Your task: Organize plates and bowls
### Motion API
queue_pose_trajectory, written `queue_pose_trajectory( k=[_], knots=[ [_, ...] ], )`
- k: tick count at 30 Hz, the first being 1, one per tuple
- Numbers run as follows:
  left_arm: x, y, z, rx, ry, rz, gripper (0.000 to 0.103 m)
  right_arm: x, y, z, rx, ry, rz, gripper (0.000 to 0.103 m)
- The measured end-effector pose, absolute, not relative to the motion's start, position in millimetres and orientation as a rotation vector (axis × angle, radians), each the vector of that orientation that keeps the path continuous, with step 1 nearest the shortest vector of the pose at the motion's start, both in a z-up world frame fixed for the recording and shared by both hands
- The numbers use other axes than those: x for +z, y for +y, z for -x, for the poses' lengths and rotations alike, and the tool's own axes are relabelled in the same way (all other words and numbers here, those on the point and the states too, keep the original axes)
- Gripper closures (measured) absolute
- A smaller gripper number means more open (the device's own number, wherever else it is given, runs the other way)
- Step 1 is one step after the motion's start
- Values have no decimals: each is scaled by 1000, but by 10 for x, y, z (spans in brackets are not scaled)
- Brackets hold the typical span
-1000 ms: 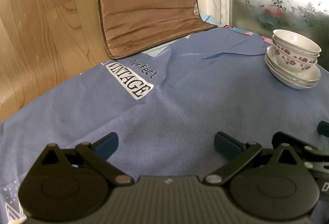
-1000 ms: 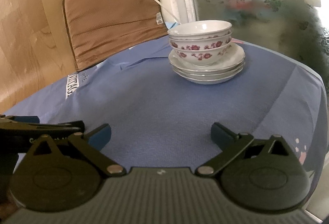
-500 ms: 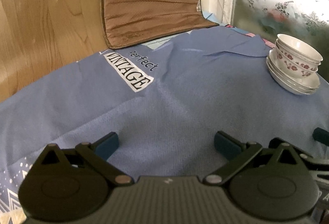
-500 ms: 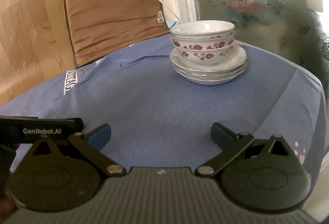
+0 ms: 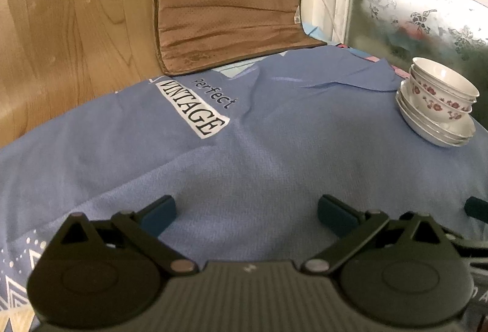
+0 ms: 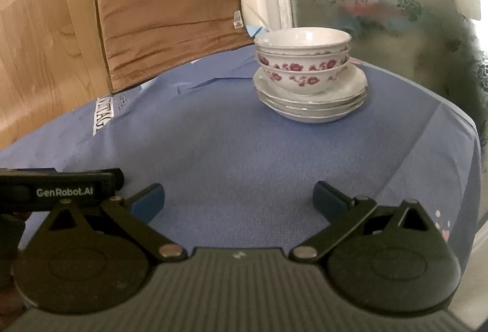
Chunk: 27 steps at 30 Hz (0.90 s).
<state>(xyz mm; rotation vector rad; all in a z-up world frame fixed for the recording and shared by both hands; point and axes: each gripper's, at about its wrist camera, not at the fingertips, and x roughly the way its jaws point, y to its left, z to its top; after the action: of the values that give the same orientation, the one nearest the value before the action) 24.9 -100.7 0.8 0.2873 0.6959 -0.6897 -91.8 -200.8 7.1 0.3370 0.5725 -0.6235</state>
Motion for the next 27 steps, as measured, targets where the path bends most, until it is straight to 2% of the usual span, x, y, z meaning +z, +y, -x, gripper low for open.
queue_pose_trajectory(
  k=[8,20,27],
  knots=[
    [48,-1002,-228,-695,712,-295,0,119,-1982,917,-636,624,-356,0],
    [112,-1016,-106,-711,659,-317,0,171,-1968,1099,-747,492,-411,0],
    [111,-1013,-98,-712,649,-326,0,163,-1969,1124,-751,487,-411,0]
  ],
)
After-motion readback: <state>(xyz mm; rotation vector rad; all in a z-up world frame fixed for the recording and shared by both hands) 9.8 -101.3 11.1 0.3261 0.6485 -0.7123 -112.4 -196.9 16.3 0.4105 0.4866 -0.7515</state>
